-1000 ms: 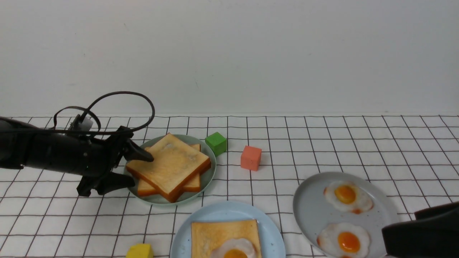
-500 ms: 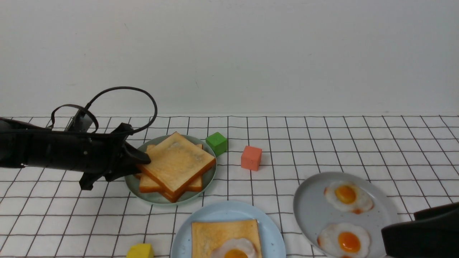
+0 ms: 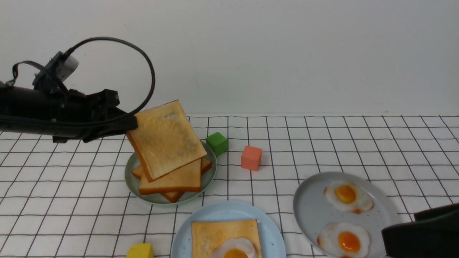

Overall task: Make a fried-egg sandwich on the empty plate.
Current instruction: Use the left arm to place a slice of bread on the fried egg in the middle

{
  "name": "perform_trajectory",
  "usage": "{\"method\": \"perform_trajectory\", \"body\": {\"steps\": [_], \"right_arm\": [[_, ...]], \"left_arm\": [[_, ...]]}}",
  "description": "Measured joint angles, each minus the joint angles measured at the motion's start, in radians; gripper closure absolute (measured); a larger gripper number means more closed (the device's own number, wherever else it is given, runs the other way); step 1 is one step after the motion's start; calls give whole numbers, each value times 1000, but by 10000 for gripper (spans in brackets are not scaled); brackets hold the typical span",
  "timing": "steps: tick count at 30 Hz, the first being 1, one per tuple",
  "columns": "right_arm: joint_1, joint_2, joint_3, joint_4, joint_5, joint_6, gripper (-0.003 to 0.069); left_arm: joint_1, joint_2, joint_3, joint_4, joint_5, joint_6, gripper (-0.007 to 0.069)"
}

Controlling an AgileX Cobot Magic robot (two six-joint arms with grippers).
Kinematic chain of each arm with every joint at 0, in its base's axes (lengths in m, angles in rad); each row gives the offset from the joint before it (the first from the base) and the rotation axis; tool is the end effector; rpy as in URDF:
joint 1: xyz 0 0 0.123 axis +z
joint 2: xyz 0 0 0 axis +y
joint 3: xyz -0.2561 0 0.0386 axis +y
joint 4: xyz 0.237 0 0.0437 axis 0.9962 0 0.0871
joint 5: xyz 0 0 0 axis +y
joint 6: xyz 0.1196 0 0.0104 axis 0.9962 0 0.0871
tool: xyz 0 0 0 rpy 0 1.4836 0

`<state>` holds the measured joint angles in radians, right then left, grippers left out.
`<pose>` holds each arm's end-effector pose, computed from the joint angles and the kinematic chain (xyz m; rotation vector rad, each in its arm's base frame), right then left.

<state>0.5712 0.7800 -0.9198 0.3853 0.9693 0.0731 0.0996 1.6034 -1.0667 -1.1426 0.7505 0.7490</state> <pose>0.1149 0.1181 0.3327 -0.4925 2.3172 0.7996 0.3430 -0.0406 0.2253 -0.1056 2.3278 -0.8748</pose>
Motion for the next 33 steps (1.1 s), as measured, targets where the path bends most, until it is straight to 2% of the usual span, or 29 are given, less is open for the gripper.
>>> {"method": "perform_trajectory", "body": {"steps": [1, 2, 4, 11, 20, 22, 25, 27, 28, 29, 30, 32, 33], "right_arm": [[0, 0, 0, -5, 0, 0, 112], [0, 0, 0, -7, 0, 0, 112], [0, 0, 0, -22, 0, 0, 112], [0, 0, 0, -71, 0, 0, 112], [0, 0, 0, -83, 0, 0, 112], [0, 0, 0, -83, 0, 0, 112], [0, 0, 0, -88, 0, 1, 123], [0, 0, 0, -99, 9, 22, 162], [0, 0, 0, -107, 25, 40, 207], [0, 0, 0, -109, 31, 48, 227], [0, 0, 0, -115, 56, 80, 316], [0, -4, 0, -123, 96, 118, 466], [0, -10, 0, -135, 112, 142, 566]], "left_arm": [[-22, -32, 9, 4, 63, 58, 508], [-25, -37, 10, 4, 68, 65, 508], [-101, -47, 53, 4, 118, 130, 508], [-247, 63, 165, 3, 122, 150, 508], [-290, 178, 169, -48, 11, 148, 505], [-290, 178, 168, -37, 2, 143, 489], [-290, 178, 152, 6, 8, 108, 412], [-290, 178, 138, 60, 27, 59, 330], [-290, 175, 128, 105, 48, 21, 267], [-290, 175, 126, 105, 53, 15, 267], [-290, 166, 104, 175, 99, -46, 189], [-290, 150, 83, 238, 136, -109, 126], [-290, 133, 65, 273, 166, -153, 92]]}}
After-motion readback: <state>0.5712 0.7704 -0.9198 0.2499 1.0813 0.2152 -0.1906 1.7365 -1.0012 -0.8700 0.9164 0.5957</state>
